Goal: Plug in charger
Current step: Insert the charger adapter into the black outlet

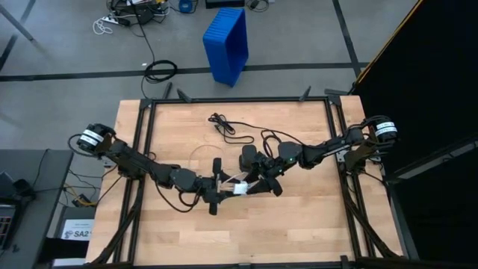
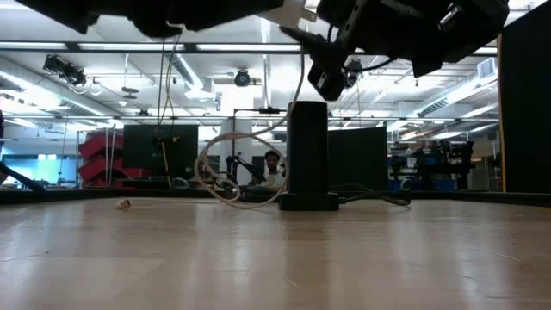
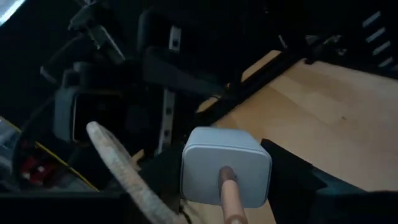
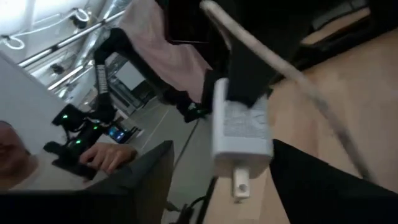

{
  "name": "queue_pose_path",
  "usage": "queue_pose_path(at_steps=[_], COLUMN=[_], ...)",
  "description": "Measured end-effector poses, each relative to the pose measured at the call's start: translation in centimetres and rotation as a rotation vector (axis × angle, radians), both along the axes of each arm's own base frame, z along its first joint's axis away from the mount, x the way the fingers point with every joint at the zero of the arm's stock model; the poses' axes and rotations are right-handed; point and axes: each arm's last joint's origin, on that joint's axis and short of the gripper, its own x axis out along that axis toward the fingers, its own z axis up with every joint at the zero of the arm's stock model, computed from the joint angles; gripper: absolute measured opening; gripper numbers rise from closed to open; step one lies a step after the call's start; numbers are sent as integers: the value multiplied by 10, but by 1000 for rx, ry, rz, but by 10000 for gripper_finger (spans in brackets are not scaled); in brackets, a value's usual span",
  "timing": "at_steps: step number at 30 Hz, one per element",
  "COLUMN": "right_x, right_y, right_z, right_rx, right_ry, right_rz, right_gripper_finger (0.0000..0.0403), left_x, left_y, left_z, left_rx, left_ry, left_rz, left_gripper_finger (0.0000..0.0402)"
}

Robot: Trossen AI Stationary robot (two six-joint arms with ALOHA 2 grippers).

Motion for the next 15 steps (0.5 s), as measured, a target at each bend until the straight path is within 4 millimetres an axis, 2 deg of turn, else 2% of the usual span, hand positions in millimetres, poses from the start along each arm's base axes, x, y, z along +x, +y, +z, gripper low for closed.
queue_pose_path(at_steps=[4, 10, 15], right_x=[-3, -3, -5], right_y=[-1, 1, 15], right_z=[8, 8, 4], right_rx=[-33, -104, -295], right_ry=[-46, -86, -137], right_rz=[-14, -28, -66], right_gripper_finger=[235, 213, 199], left_x=[-11, -21, -22], left_y=[3, 7, 10], left_z=[11, 20, 23], left_rx=[-132, -382, -565], left_ry=[41, 86, 87], left_rz=[6, 24, 51], left_gripper_finger=[158, 158, 158])
